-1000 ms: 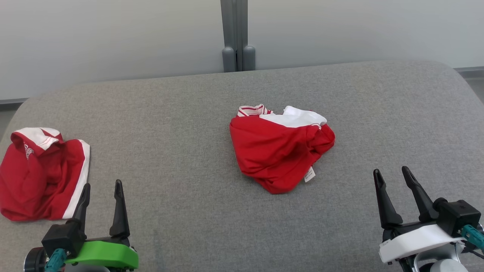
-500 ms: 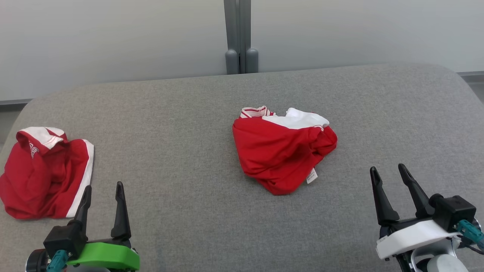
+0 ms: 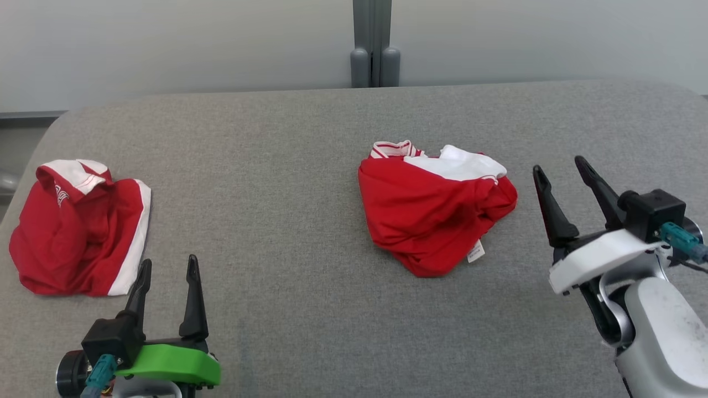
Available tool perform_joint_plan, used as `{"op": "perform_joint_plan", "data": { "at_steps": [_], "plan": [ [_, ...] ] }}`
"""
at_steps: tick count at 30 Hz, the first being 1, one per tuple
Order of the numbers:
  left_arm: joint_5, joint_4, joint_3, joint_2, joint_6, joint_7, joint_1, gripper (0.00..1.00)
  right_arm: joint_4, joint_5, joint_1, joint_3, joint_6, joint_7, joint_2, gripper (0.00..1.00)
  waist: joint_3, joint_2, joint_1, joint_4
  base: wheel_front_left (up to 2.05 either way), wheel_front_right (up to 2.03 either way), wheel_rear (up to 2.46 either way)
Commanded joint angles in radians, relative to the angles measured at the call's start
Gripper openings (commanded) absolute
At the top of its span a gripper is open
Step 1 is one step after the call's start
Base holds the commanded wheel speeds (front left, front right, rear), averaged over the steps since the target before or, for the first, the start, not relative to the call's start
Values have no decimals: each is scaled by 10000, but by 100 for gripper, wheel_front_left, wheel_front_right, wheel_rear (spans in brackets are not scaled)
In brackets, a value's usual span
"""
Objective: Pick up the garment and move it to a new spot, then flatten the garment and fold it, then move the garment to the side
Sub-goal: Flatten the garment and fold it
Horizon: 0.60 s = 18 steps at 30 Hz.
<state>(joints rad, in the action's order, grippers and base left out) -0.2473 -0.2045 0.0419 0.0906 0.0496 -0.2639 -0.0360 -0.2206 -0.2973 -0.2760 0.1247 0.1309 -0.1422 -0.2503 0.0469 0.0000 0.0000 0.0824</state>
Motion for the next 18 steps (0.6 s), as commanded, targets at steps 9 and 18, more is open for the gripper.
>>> {"op": "perform_joint_plan", "data": {
  "at_steps": [9, 18],
  "plan": [
    [149, -22, 220, -191, -77, -8, -560, 100, -2209, -362, -1817, 772, -5, 110, -64, 100, 722, 0, 0, 459, 0, 0, 0],
    [229, -137, 246, -281, -40, -8, -806, 100, -4338, -1452, -2117, 1241, -5, -225, 512, 100, 922, 0, 0, 545, 0, 0, 0]
  ]
}}
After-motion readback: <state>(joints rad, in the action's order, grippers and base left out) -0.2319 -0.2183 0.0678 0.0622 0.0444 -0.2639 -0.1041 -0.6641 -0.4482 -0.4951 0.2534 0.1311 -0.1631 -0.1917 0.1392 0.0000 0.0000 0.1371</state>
